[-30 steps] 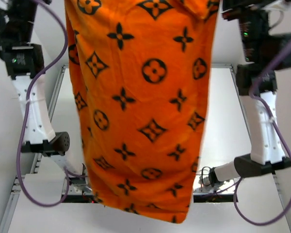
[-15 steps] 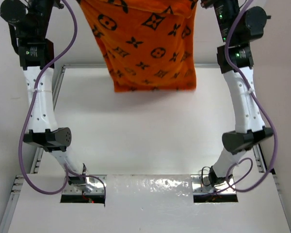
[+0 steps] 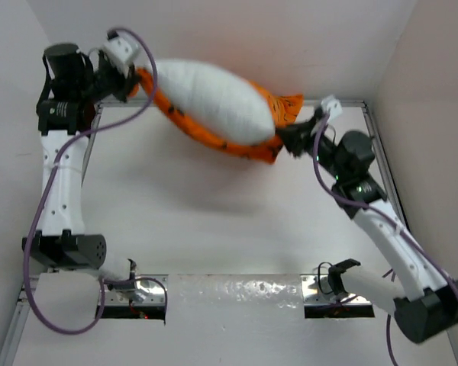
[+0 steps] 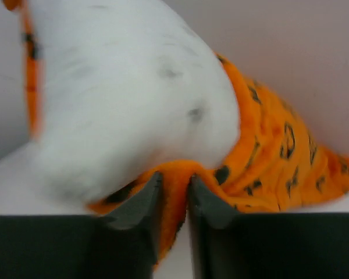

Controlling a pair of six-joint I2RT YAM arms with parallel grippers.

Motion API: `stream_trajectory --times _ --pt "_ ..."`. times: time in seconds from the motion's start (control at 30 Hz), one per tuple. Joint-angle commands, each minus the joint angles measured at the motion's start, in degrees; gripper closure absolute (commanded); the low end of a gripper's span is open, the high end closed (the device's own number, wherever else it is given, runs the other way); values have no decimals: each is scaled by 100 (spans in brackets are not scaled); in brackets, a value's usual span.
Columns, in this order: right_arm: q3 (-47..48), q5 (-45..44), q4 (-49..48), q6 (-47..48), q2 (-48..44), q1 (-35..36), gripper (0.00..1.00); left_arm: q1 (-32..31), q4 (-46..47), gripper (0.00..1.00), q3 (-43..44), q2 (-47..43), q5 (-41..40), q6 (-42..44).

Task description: Put the pillow into the pillowcase

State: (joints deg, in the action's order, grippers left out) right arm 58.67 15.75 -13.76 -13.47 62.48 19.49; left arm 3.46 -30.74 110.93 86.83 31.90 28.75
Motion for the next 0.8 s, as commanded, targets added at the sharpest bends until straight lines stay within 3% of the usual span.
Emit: stream_trajectory --times 0.0,0.03,0.07,0.1,0.13,0.27,0.4,0.47,0.57,0.63,0.67,0.77 --pt "-1215 -272 653 6 -1277 73 74 23 -2691 92 -666 -1087 1037 2241" --pt "-1462 -413 829 -154 -1517 82 55 31 -3013 79 -861 -1202 916 2475" --pt "-1716 -536 1249 -242 -1728 73 34 23 -3286 55 -1072 -1429 819 2625" --pt "-1719 -694 1549 -296 -1913 82 1 23 -3515 11 -1378 -1519 739 2748" --pt "-1667 -844 1813 -287 -2132 73 1 23 -3883 0 -1469 -1589 547 2985" --pt "-624 -1547 3349 -24 -1933 73 1 31 -3992 0 -1330 -1722 107 3031" --pt "-365 -1715 4029 -67 -1266 82 1 23 -3389 0 -977 -1687 18 3154" --pt "-662 -1611 3900 -181 -950 82 4 -56 -3194 1 -1222 -1643 447 3355" --pt "-1207 -962 3016 -690 -712 73 25 -924 -2026 39 -2361 -1424 -103 2645" --pt "-1410 -364 2460 -1191 -606 73 29 -1584 -1664 38 -2716 -1204 -491 2933" --pt "-1498 -188 2057 -1297 -483 82 23 -1734 -1263 29 -3013 -994 -570 2952" --pt "-1491 16 1912 -1395 -298 187 16 -2218 -409 23 -3403 -589 -1062 2750"
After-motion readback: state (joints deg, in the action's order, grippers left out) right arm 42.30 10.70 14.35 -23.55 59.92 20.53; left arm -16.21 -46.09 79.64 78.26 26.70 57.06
